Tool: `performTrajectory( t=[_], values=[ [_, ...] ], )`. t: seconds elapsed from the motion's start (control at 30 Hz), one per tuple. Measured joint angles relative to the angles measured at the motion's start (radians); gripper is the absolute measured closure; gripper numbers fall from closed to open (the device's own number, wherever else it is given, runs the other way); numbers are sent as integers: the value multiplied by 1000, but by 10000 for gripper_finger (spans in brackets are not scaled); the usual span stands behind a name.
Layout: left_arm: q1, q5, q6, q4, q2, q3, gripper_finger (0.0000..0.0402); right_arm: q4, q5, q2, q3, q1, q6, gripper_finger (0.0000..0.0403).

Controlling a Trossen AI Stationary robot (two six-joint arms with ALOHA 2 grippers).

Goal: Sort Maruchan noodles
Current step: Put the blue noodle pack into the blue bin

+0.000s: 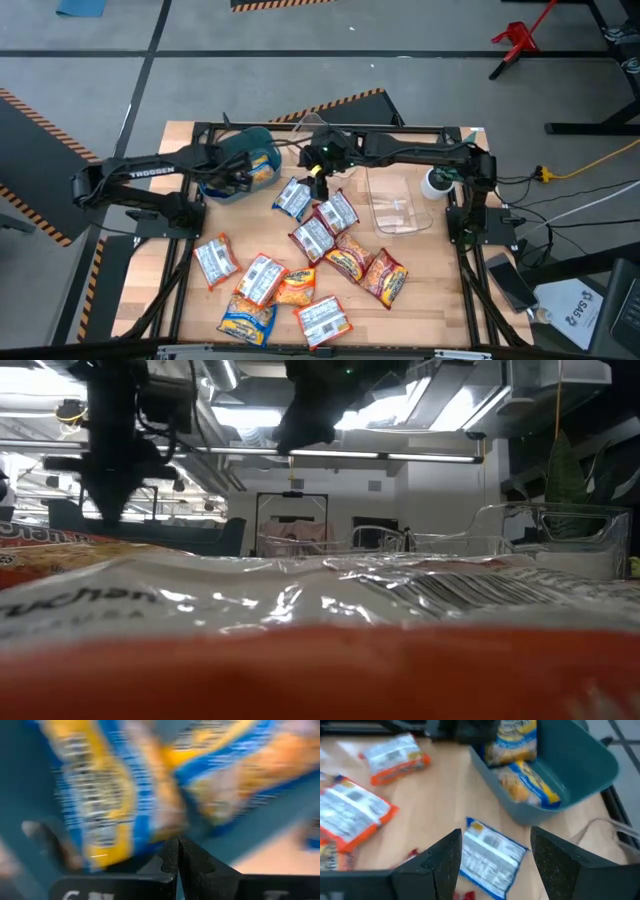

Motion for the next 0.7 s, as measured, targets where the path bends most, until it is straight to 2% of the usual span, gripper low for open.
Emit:
performTrajectory(
  t=[0.17,0.33,0.5,0.7],
  values=[
    [-42,13,27,119,-2,42,402,-43,1,16,-3,0,-46,182],
    [-95,-55,75,153,-19,156,401,-119,-34,43,-4,40,-289,182],
    [-141,-125,149,188,-21,242,401,-76,-26,107,-62,84,-482,182],
    [-172,-138,186,205,-21,251,392,-4,109,209,-103,134,-545,182]
  ],
)
